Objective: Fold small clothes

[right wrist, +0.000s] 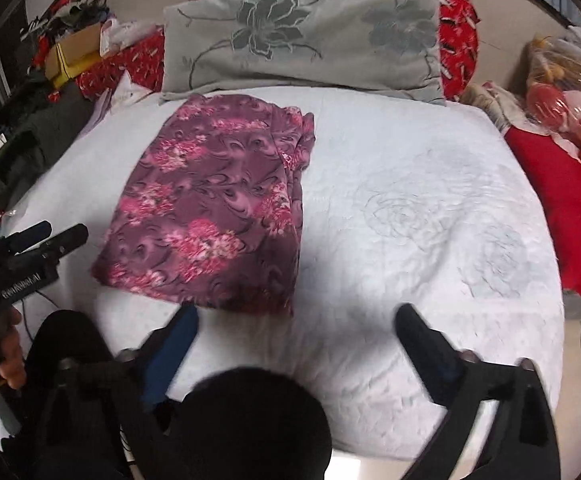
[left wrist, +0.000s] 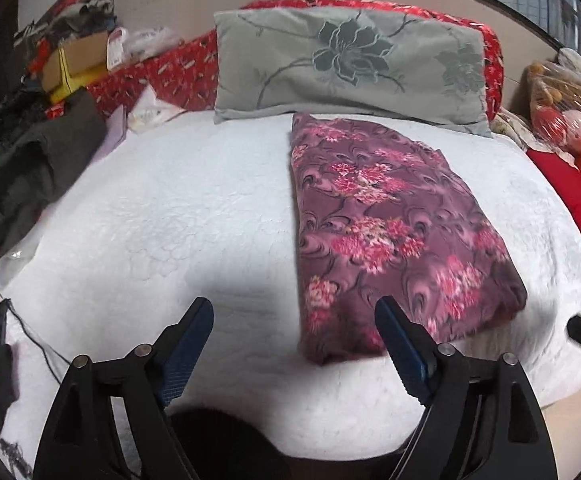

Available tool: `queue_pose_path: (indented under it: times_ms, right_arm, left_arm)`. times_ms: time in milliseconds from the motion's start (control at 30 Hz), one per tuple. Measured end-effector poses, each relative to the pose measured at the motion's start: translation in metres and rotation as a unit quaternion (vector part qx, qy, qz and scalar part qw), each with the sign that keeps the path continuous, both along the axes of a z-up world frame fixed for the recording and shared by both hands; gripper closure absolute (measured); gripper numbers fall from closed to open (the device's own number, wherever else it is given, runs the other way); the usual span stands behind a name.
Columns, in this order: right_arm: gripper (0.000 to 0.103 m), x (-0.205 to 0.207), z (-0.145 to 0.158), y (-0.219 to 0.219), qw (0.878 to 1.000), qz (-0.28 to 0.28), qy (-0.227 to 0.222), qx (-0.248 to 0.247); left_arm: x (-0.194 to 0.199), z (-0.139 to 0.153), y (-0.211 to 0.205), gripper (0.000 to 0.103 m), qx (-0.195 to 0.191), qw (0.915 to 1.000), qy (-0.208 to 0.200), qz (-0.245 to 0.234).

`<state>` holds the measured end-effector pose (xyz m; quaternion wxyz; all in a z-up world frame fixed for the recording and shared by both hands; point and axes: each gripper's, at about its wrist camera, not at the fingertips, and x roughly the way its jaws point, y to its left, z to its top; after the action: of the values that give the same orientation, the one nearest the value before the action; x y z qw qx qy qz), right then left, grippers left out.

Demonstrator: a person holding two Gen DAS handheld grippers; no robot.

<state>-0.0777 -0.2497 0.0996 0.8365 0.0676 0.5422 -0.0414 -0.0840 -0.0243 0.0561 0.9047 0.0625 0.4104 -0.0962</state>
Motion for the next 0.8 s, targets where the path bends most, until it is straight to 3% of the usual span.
queue_pose_path:
  times_ms: [200, 800]
  right_arm:
    - [0.0, -0.02, 0.028, 0.011, 0.997, -0.021, -0.055, -0.05]
    - [0.0, -0.029, 0.042, 0.015, 0.996, -0.036, -0.071, -0.047]
  left_arm:
    - [-0.038, 0.006, 0.008, 0.018, -0.004, 0.9998, -0.012, -0.013]
    - [-0.08, 0.038, 0.011, 0.018, -0.034, 0.9976, -0.033, -0.05]
